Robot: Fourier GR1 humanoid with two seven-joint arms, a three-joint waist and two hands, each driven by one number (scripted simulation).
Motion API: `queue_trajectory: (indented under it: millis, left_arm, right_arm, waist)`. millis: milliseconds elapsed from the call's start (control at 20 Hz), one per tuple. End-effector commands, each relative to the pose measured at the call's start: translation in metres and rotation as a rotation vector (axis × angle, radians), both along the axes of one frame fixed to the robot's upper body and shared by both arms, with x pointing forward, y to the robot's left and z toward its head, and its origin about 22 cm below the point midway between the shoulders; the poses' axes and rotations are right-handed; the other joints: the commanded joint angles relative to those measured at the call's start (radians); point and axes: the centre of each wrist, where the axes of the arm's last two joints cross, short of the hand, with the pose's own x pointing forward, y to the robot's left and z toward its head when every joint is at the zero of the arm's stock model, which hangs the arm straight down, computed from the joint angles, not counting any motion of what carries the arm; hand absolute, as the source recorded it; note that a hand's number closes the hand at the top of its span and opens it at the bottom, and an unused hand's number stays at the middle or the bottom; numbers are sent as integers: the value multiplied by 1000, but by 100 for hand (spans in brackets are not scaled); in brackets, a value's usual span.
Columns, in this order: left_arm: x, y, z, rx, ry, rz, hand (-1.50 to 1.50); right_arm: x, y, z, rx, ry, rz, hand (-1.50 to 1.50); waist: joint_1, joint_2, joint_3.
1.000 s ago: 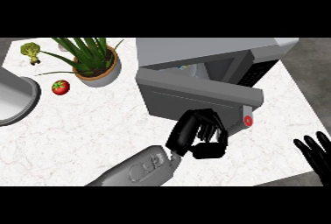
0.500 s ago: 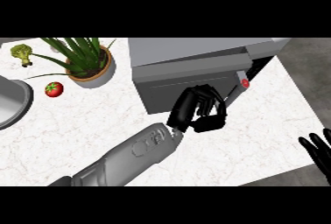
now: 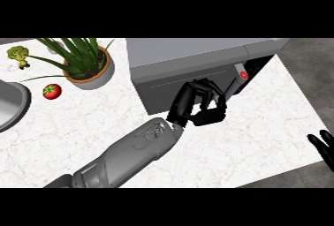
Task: Pick up the milk, place it into the microwave and close the microwave
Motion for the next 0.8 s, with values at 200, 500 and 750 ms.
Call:
queue_trajectory:
  millis: [200,500,750]
  left_arm:
    - [25,9,8,-68,60,88,150]
    - [29,14,5,-84,61,148,150]
    - [29,12,8,-119,14,170,150]
  right_arm:
    - [2,-3,15,11,-22,1,-150]
    - [3,1,19,15,-29,33,-150]
    - [4,2,23,17,-39,81,-150]
  waist:
    - [-24,15,0]
    - [-18,18,1]
    - [-17,21,1]
